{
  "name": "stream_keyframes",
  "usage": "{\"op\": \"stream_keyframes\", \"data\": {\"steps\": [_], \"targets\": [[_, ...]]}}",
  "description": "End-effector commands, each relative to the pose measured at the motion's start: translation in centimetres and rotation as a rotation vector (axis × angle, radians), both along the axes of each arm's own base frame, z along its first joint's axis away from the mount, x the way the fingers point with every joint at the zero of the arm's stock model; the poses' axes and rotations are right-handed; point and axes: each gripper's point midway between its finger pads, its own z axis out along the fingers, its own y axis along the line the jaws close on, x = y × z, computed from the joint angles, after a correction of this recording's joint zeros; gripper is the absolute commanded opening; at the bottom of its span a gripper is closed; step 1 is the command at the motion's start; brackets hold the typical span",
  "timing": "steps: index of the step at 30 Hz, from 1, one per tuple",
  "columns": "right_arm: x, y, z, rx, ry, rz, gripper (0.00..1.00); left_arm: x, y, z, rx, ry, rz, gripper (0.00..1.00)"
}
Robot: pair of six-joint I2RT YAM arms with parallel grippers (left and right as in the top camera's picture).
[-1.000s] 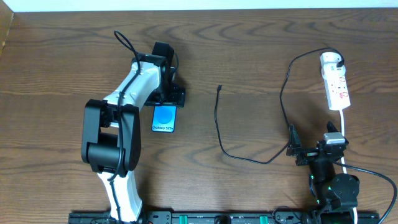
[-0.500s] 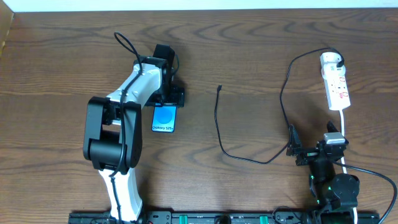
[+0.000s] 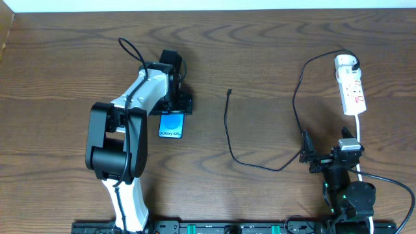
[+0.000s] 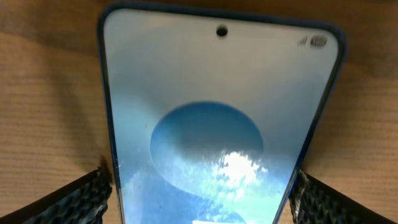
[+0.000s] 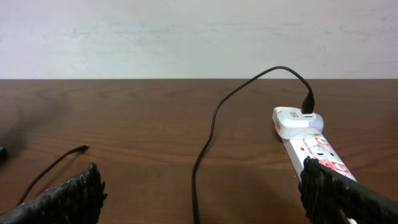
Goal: Plug charger to phone and switch on socket
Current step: 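Lower the left gripper and grasp the phone's top edge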
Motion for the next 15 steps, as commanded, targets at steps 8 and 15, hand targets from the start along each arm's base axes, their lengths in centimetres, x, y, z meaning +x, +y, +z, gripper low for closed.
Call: {"op": "stream_keyframes", "data": {"steps": [8, 15], "targets": [[0.00, -0.13, -0.12, 0.010, 0.002, -0.006, 0.99, -2.56, 1.05, -2.21, 0.054, 0.098, -0.004, 0.93], [0.00, -0.13, -0.12, 0.010, 0.002, -0.006, 0.99, -2.52, 1.04, -2.21, 0.054, 0.096, 0.011, 0.93]]}}
